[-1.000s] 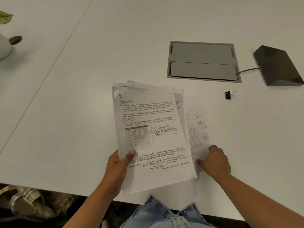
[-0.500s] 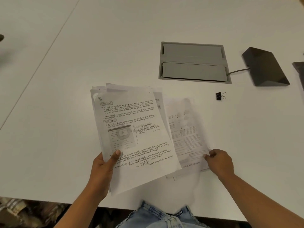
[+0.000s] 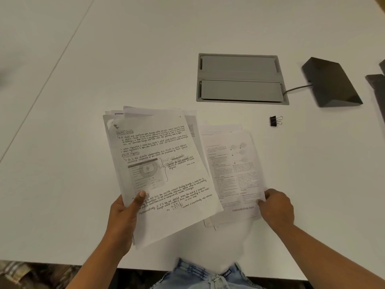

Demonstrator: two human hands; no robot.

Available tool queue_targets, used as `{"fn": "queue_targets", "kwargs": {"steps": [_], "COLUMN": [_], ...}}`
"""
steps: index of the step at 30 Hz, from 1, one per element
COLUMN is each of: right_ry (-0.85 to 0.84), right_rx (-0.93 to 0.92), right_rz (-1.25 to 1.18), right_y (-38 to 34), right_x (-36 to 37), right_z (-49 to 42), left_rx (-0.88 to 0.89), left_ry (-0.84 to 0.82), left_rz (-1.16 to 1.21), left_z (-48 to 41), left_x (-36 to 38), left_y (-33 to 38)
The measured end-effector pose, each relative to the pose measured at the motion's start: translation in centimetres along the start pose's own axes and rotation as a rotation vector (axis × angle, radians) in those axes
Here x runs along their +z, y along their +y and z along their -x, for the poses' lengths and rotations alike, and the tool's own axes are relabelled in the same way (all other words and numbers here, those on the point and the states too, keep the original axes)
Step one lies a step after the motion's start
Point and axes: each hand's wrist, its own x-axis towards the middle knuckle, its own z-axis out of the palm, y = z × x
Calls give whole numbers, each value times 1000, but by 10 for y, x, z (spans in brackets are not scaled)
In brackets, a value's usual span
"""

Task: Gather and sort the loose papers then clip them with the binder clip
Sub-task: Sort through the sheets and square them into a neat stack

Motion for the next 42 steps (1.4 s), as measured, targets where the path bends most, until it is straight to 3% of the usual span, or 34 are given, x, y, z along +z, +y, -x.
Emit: {"fn": "queue_targets", "kwargs": {"steps": [11, 14, 20, 27, 34, 42], "right_ry": [30, -40, -134, -238, -351, -445], "right_rx": [17, 31, 137, 71, -85, -257], "right_rz": [-172, -262, -733, -1054, -1162, -1035], "right_y": [3, 12, 28, 34, -7, -55], "right_x": [-16, -22, -51, -89, -103, -86], "right_z": [-1, -3, 1, 23, 49, 62], "left_rx": [2, 10, 27, 18, -14, 20], "left_ry": [56, 64, 103, 105, -11, -162], "left_rz": [-35, -59, -95, -96, -55, -24], "left_z": [-4, -6, -12, -15, -8, 5], "left_x": [-11, -16, -32, -33, 10, 60], "left_y": [-6, -5, 4, 4, 2, 17]}}
